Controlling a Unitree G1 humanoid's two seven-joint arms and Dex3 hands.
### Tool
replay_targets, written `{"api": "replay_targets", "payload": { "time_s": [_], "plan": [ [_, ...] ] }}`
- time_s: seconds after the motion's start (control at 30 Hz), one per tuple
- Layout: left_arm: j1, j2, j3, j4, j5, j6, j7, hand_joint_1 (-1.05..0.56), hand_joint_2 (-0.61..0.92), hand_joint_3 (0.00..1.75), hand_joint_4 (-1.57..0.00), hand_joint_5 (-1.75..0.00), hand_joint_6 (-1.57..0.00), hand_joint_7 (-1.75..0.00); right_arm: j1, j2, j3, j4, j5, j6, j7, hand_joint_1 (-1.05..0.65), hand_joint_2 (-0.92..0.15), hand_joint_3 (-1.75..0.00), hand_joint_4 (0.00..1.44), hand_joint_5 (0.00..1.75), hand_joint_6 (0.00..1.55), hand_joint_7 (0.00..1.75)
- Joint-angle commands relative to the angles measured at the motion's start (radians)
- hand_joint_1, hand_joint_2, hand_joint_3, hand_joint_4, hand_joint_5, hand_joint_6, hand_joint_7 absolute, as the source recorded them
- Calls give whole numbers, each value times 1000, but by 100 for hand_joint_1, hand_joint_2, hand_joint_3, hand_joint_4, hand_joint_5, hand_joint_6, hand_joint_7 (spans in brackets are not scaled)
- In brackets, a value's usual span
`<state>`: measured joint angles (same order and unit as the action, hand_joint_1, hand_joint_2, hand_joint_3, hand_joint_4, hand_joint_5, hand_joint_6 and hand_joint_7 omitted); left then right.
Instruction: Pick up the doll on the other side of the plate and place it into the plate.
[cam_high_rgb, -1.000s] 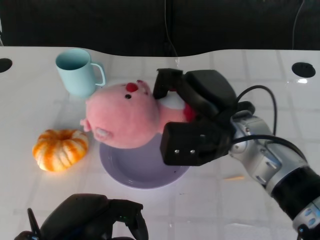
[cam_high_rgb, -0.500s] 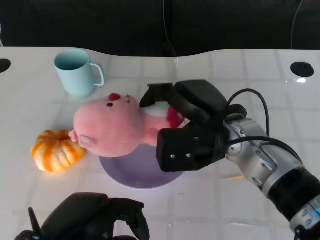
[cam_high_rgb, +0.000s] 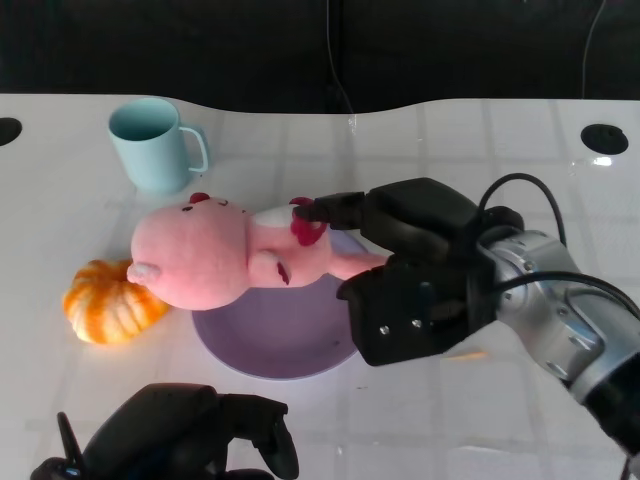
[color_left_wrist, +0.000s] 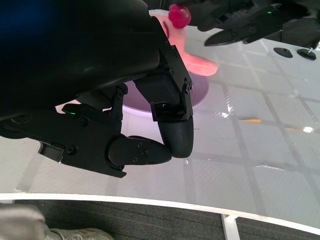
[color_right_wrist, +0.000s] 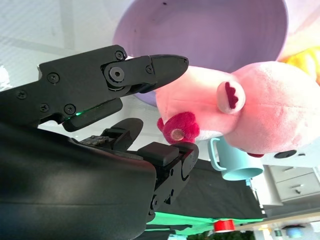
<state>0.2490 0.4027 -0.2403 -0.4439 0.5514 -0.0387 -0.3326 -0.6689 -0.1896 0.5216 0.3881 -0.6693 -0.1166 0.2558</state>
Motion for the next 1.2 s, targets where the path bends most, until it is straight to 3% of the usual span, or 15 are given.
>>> {"api": "replay_targets", "payload": {
  "time_s": [0.03,0.4,0.57,0.77,0.87,1.07,1.1,1.2],
  "plan": [
    [-7,6,1,8,2,1,3,-27,92,32,-70,-146,-80,-85,45,-61,-36,-93,30,-9,38,-68,-92,-17,41,27,31,2],
    [-14,8,1,20,4,-15,11,-28,92,32,-69,-146,-80,-86,231,-214,-162,-369,126,-56,101,-62,-92,-17,53,33,44,7],
    [-13,9,2,20,3,-17,11,-28,92,32,-69,-144,-80,-85,343,-252,-233,-454,154,-104,64,-57,-92,-13,62,38,53,10],
    [-15,10,3,12,0,-4,-2,-28,92,33,-70,-144,-80,-86,482,-270,-314,-587,179,-89,57,-41,-92,-5,85,50,73,16],
    [-17,10,5,10,-2,-2,-2,-28,92,33,-70,-144,-79,-86,544,-283,-351,-667,201,-64,81,-25,-90,-2,99,65,87,19],
    [-20,18,14,-1,-3,11,-13,-29,92,32,-71,-146,-80,-86,663,-271,-395,-788,233,-4,95,-8,-91,-2,95,109,112,24],
    [-20,21,15,-1,-5,11,-14,-29,92,32,-71,-146,-80,-86,679,-263,-396,-790,239,-5,88,-4,-91,-2,94,123,116,29],
    [-15,31,26,0,-19,1,-16,-28,92,32,-71,-147,-80,-86,713,-239,-392,-756,241,-44,39,2,-90,-6,94,137,117,45]
  ]
}}
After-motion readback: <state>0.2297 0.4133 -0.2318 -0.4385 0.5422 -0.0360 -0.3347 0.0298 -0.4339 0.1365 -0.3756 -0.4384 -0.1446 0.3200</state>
